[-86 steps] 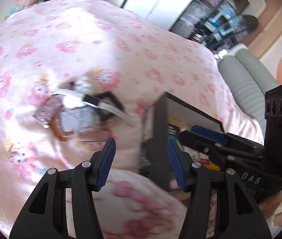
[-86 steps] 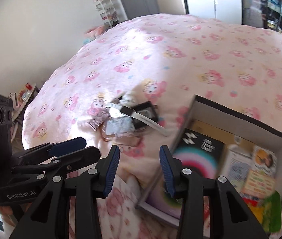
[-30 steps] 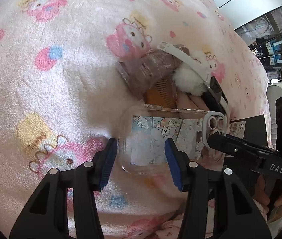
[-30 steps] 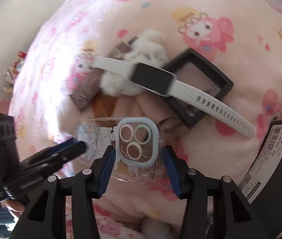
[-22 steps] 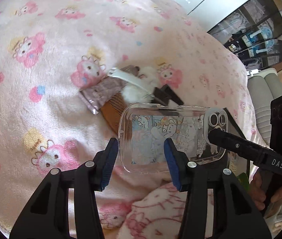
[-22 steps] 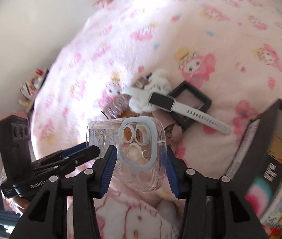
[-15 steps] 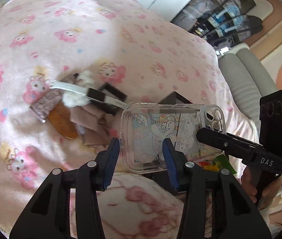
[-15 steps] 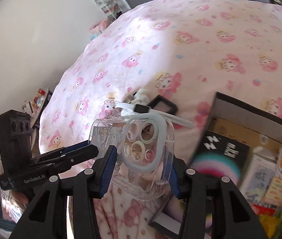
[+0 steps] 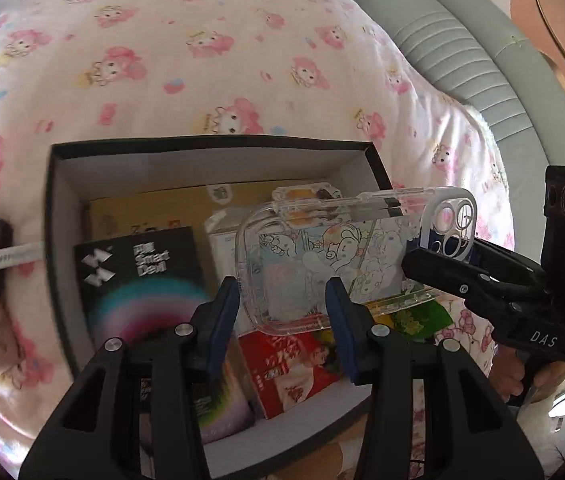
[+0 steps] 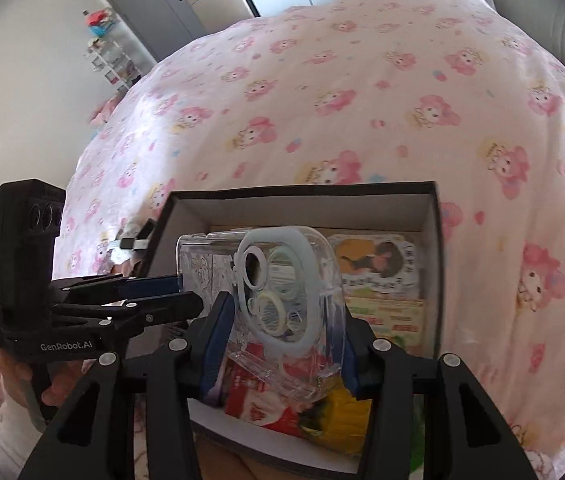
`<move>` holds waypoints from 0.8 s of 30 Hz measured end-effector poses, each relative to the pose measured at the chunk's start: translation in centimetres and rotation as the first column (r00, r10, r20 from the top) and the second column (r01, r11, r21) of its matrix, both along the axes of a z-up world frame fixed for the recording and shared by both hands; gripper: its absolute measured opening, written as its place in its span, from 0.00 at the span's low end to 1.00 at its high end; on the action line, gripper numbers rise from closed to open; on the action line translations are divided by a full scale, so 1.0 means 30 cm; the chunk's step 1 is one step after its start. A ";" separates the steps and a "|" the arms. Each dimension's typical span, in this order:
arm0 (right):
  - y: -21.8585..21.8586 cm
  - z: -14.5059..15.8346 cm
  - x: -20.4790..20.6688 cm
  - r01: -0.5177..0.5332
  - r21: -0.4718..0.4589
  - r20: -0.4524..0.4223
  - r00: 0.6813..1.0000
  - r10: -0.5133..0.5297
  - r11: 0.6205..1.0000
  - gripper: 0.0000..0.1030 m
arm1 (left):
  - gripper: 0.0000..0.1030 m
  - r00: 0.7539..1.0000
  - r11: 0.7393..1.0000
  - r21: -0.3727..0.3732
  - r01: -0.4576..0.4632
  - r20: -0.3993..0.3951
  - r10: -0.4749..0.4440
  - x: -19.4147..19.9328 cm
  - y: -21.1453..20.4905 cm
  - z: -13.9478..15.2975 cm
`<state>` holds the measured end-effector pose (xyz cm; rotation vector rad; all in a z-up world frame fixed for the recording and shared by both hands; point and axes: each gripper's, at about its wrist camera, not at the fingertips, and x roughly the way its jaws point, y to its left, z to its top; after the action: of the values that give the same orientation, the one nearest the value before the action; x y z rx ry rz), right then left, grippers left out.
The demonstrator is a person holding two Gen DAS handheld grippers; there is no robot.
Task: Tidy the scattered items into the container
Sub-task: 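Lift the phone case with both tools and carry it over the box, then lower the phone case into the box beside the Smart Devil box and open both tools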
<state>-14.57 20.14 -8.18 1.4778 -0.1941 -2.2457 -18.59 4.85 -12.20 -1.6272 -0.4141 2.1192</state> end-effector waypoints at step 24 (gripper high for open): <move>0.011 -0.207 -0.136 -0.011 0.201 0.081 0.997 -0.006 0.980 0.46 | 0.43 0.997 0.999 -0.037 -0.034 0.072 0.036 -0.059 0.032 -0.187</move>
<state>-18.67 20.48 -14.40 1.6731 0.0113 -2.2600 -20.36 5.81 -17.81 -1.7330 -0.4334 2.1091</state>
